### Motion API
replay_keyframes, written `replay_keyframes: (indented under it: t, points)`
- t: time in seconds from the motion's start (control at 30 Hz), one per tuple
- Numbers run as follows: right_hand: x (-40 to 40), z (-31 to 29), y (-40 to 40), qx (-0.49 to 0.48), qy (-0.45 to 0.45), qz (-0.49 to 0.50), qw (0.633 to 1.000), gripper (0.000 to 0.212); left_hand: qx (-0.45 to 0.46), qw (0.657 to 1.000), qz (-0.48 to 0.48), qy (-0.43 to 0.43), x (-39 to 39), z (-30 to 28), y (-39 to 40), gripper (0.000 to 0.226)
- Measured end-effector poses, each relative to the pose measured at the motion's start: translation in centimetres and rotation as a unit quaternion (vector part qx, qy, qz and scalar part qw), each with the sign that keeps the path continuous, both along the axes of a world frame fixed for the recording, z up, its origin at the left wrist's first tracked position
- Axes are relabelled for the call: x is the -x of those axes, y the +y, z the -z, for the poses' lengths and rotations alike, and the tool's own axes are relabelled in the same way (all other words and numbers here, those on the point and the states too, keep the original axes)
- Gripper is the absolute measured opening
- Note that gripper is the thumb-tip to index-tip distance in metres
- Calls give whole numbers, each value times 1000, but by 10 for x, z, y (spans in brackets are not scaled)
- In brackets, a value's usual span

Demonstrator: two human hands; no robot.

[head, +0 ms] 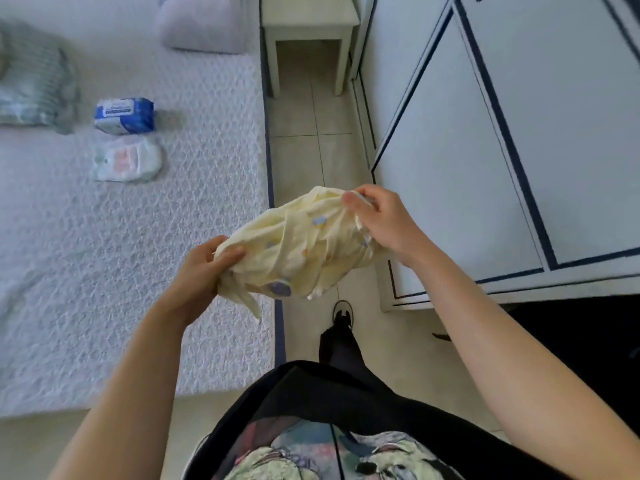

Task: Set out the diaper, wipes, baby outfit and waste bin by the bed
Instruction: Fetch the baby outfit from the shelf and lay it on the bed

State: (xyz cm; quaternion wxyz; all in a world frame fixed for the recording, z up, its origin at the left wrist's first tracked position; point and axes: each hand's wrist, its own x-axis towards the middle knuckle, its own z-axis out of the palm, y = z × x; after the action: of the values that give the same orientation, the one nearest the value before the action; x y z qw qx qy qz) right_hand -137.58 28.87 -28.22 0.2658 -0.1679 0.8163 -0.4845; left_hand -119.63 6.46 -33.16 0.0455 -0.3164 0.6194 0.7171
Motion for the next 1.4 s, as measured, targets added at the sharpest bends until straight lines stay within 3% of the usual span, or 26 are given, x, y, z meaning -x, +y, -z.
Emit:
replay_keyframes:
  t: [0.07,0.2,0.5,0.7,0.93,1.27,1.4]
  points:
    - [25,2,-5,2,-6,-19,1000,35,18,998,-53,-1,20,-1,6,49]
    - [71,15,-19,-20,8,-62,998,29,52,979,-198,-22,57,2,23,30]
    - [118,37,-117,-21,45,-186,981,25,89,927,-361,-52,74,8,2,12]
    - [134,46,-205,-38,58,-300,951,22,67,897,-430,-72,68,18,-52,9]
    - [134,53,-288,-29,114,-363,924,25,70,875,-472,-79,62,23,-103,24]
    - [137,55,-380,-2,123,-479,869,23,79,814,-565,-105,70,24,-136,8]
    - [149,58,-416,-21,111,-547,830,21,50,784,-606,-122,81,30,-145,10]
